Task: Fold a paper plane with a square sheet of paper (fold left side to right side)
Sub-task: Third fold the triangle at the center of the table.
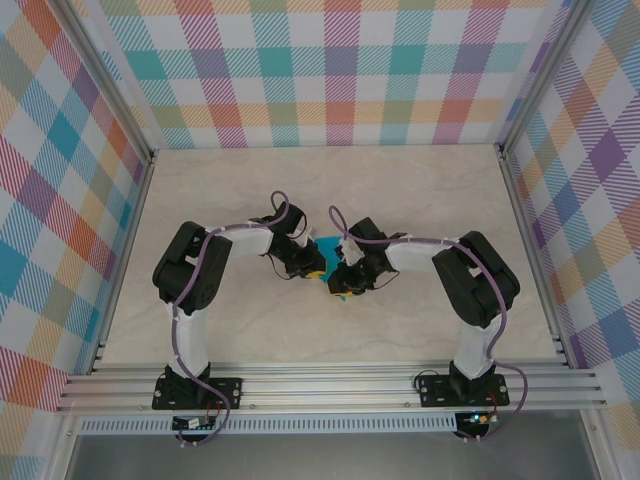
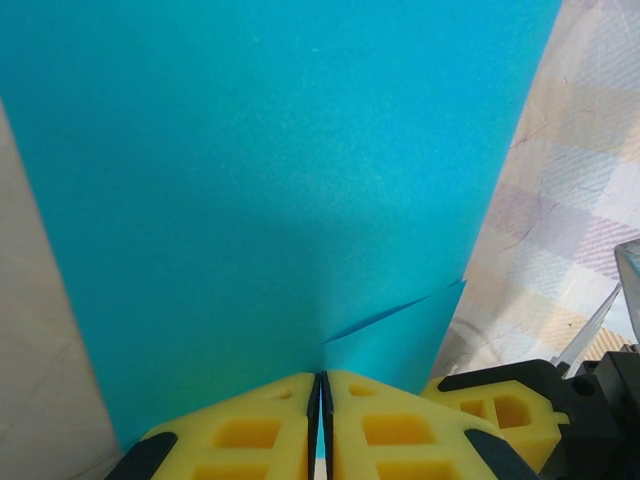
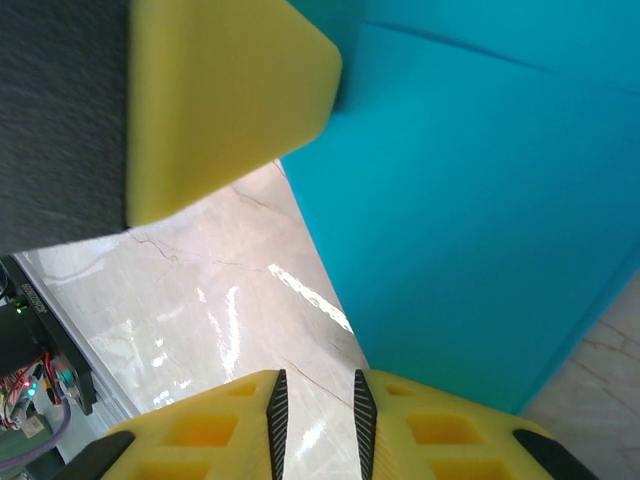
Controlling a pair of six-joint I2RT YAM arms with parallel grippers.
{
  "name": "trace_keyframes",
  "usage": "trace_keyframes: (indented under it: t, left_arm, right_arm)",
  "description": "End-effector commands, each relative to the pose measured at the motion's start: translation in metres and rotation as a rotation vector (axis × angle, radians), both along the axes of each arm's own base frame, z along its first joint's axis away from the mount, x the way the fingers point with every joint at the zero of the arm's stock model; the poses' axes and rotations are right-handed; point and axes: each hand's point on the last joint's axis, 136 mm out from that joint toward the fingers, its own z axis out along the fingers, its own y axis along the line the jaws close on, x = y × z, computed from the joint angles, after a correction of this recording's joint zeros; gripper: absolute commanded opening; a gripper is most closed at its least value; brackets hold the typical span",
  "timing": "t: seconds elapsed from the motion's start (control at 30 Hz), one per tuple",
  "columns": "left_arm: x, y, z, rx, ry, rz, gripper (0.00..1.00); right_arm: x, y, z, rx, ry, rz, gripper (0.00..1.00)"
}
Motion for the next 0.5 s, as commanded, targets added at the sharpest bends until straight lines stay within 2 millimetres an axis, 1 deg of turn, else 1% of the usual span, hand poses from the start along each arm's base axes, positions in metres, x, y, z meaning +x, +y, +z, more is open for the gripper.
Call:
trace_keyframes:
  t: [0.0, 0.2, 0.3, 0.37, 0.47]
  left_arm:
    - [-0.017, 0.032, -0.053, 0.19, 0.079, 0.022, 0.12]
    - [-0.017, 0.032, -0.053, 0.2, 0.078, 0.019, 0.12]
    - [-0.016, 0.033, -0.053, 0.204, 0.076, 0.017, 0.12]
    - [-0.016, 0.034, -0.054, 0.205, 0.077, 0.019, 0.12]
    - [-0.015, 0.033, -0.053, 0.203, 0.074, 0.016, 0.12]
  right_arm:
    - [-0.025, -0.018, -0.015, -0.075, 0.101, -0.001, 0.24]
    - [-0.041, -0.033, -0.025, -0.123, 0.14, -0.008, 0.18]
    - [-0.047, -0.04, -0.026, -0.147, 0.143, -0.011, 0.16]
    - [-0.049, -0.043, -0.025, -0.157, 0.144, -0.012, 0.16]
    - [-0.047, -0.046, -0.02, -0.171, 0.127, -0.008, 0.15]
